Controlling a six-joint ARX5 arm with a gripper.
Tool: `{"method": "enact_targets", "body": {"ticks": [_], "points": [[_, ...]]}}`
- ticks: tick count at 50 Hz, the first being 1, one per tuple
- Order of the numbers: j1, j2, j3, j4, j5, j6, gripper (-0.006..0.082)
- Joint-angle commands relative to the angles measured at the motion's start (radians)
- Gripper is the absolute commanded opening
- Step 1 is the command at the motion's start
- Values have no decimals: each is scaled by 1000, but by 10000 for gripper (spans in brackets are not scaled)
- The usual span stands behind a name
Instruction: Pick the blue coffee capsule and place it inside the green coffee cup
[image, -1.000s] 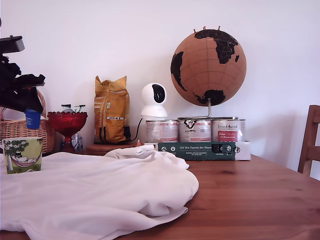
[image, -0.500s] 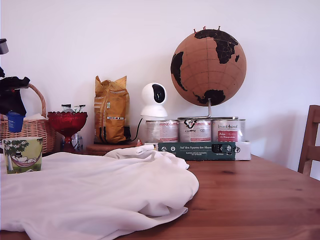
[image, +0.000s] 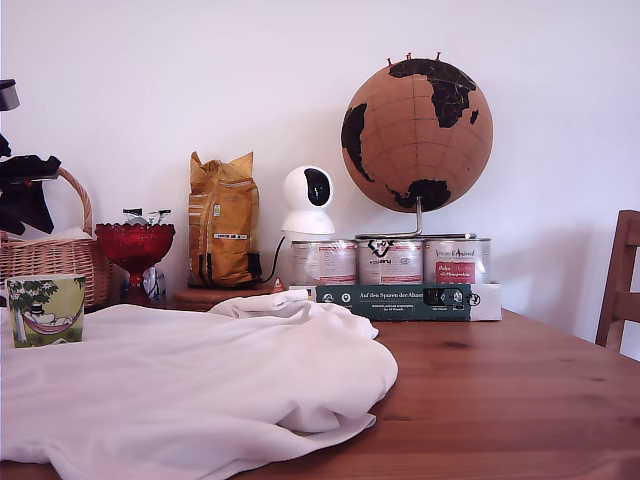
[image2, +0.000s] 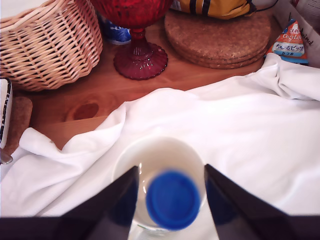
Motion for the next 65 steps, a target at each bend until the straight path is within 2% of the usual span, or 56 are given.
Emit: {"method": "enact_targets", "body": {"ticks": [1, 4, 6, 18, 37, 65], "points": [[1, 8, -9, -1, 2, 11, 98], [1, 7, -9, -8, 2, 11, 0], [0, 5, -9, -17, 3, 11, -25], [-25, -66, -9, -50, 9, 11, -24], [-43, -275, -26, -145, 9, 8, -23], [-45, -682, -280, -98, 16, -55, -24]]}}
